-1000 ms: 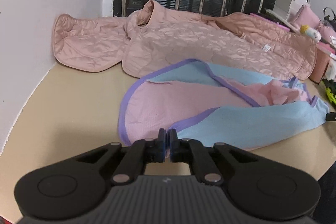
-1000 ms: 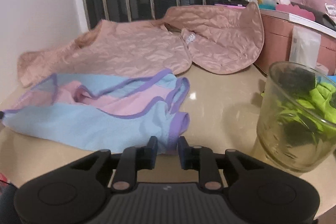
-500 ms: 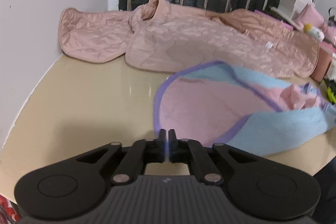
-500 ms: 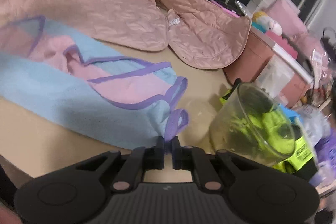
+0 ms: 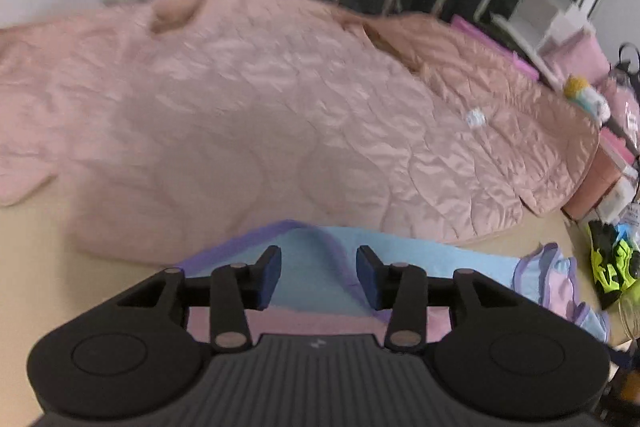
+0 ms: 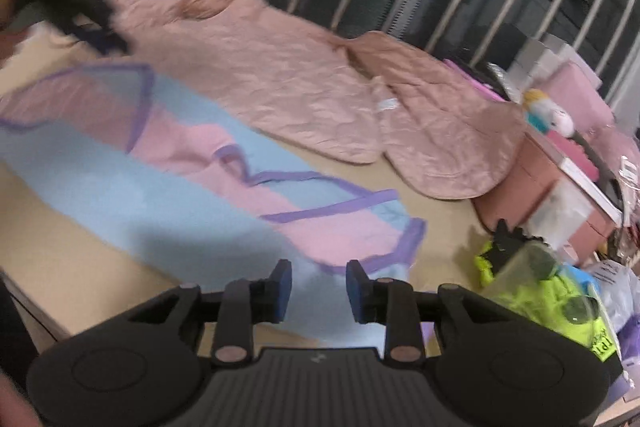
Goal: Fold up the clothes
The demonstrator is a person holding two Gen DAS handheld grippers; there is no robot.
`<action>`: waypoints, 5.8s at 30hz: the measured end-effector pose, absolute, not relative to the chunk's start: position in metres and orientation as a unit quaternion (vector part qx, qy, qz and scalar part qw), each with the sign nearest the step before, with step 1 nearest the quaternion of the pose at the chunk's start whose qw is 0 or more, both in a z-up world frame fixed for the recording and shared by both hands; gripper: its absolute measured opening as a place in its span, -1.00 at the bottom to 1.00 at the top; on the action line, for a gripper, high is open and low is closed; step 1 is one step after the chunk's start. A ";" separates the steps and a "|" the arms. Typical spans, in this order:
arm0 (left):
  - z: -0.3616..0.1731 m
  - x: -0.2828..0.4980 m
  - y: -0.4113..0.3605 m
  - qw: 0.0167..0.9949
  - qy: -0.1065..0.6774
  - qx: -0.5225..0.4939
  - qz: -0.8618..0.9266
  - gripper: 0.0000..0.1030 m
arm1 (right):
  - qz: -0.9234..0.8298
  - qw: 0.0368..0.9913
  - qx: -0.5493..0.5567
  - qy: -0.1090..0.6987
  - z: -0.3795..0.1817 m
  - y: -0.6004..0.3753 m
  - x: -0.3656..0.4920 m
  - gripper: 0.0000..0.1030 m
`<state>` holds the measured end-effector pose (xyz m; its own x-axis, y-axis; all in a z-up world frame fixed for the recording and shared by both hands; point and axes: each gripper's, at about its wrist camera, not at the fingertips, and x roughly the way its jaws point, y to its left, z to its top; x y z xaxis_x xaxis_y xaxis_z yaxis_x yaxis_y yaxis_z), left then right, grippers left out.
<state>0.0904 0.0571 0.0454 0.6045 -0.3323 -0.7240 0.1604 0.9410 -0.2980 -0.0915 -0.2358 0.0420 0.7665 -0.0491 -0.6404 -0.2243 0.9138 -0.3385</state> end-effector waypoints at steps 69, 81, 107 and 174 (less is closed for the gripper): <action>0.016 -0.043 0.110 0.883 0.390 -0.242 -0.099 -0.38 | 0.312 0.754 -0.365 0.447 0.095 -0.285 0.088 0.08; 0.016 -0.042 0.116 0.887 0.385 -0.238 -0.089 -0.28 | 0.334 0.711 -0.360 0.503 0.050 -0.287 0.123 -1.00; 0.019 0.029 0.121 0.881 0.417 -0.221 -0.029 -0.15 | 0.244 0.812 -0.444 0.290 0.070 -0.254 -0.094 -0.35; 0.013 0.024 0.137 0.903 0.394 -0.138 -0.102 -0.99 | 0.188 0.921 -0.172 0.296 0.023 -0.177 -0.061 -0.74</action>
